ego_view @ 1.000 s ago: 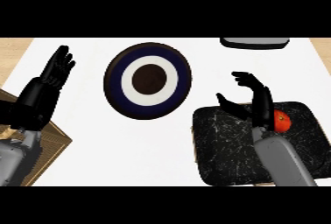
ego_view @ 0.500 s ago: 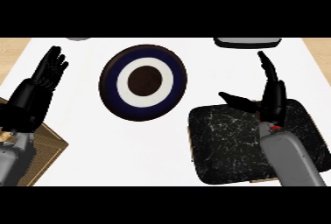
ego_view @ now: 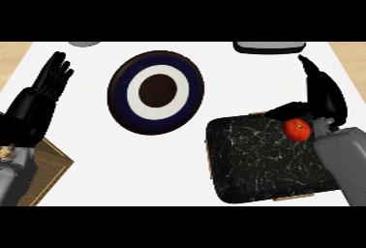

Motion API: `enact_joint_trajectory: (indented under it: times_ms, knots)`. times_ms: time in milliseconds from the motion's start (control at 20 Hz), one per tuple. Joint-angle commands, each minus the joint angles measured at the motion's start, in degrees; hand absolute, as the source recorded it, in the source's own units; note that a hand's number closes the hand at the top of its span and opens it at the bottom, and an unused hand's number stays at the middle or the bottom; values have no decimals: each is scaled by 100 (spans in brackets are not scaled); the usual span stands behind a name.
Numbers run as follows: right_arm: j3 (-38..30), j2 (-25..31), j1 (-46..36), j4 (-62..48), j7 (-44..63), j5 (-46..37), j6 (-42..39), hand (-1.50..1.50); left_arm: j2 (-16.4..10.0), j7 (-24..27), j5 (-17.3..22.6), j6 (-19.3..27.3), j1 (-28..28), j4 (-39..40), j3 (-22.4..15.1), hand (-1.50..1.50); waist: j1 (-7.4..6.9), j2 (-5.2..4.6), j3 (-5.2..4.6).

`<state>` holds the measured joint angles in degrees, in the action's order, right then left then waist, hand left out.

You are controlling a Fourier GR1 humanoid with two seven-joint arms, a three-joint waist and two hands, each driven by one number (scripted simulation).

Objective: Pick the tomato from the tray and place it in the plate

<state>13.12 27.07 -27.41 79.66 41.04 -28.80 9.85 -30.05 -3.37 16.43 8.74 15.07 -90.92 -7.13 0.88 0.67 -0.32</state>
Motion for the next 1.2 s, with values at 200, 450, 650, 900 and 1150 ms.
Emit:
enact_joint_trajectory:
  times_ms: [200,450,650,900,1150]
  knots:
    - [194,139,-553,268,2287,851,-2498,-150,74,-116,-177,31,-111,-281,-143,0,-106,-23,23]
    - [40,219,-340,552,2684,963,-2806,-150,101,-228,-21,-158,91,-165,178,0,-76,-48,29]
    - [163,116,-427,287,2749,614,-2683,-150,213,-480,-294,13,198,-314,92,0,-110,-54,31]
    - [76,407,60,33,2472,578,-2783,-150,500,-249,-414,35,113,-146,-1,0,-52,-58,31]
    - [142,186,202,-38,2715,490,-2843,-150,415,-150,-363,-208,73,11,257,0,-69,-60,30]
